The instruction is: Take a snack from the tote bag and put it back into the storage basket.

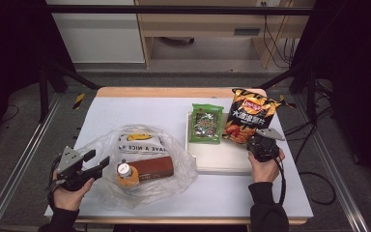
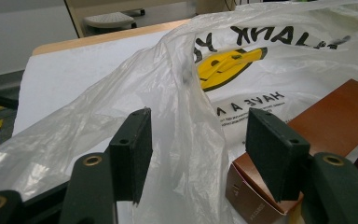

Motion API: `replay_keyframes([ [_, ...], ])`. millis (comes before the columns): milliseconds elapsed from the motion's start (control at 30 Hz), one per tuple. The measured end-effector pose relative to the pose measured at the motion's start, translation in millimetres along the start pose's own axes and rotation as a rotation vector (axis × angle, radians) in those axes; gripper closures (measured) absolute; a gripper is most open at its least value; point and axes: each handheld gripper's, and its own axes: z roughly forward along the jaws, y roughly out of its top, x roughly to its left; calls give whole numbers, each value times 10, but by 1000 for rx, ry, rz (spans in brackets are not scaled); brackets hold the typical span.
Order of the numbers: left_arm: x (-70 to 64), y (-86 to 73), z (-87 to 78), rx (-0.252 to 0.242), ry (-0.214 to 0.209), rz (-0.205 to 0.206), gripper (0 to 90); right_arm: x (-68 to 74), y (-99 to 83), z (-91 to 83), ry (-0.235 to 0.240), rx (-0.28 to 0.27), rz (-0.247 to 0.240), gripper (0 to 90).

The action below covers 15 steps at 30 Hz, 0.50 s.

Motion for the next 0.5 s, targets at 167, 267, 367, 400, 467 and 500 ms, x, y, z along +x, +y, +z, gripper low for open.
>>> replay_keyframes([
  [167, -2, -4, 11, 4, 1, 3, 408, -6, -3, 54, -13, 21, -11, 412],
  [267, -3, -6, 15, 6, 0, 4, 408, -1, 0, 105, 5, 23, -5, 416],
  [367, -1, -11, 22, 7, -3, 0, 408, -4, 15, 138, 27, 25, -16, 431],
  [400, -2, -13, 25, 8, -3, 1, 408, -10, 18, 144, 34, 21, -22, 444],
  [467, -1, -13, 26, 8, -3, 2, 409, -6, 24, 142, 44, 21, -17, 466],
  [500, -1, -13, 25, 7, -5, 1, 409, -6, 28, 139, 51, 20, -16, 476],
])
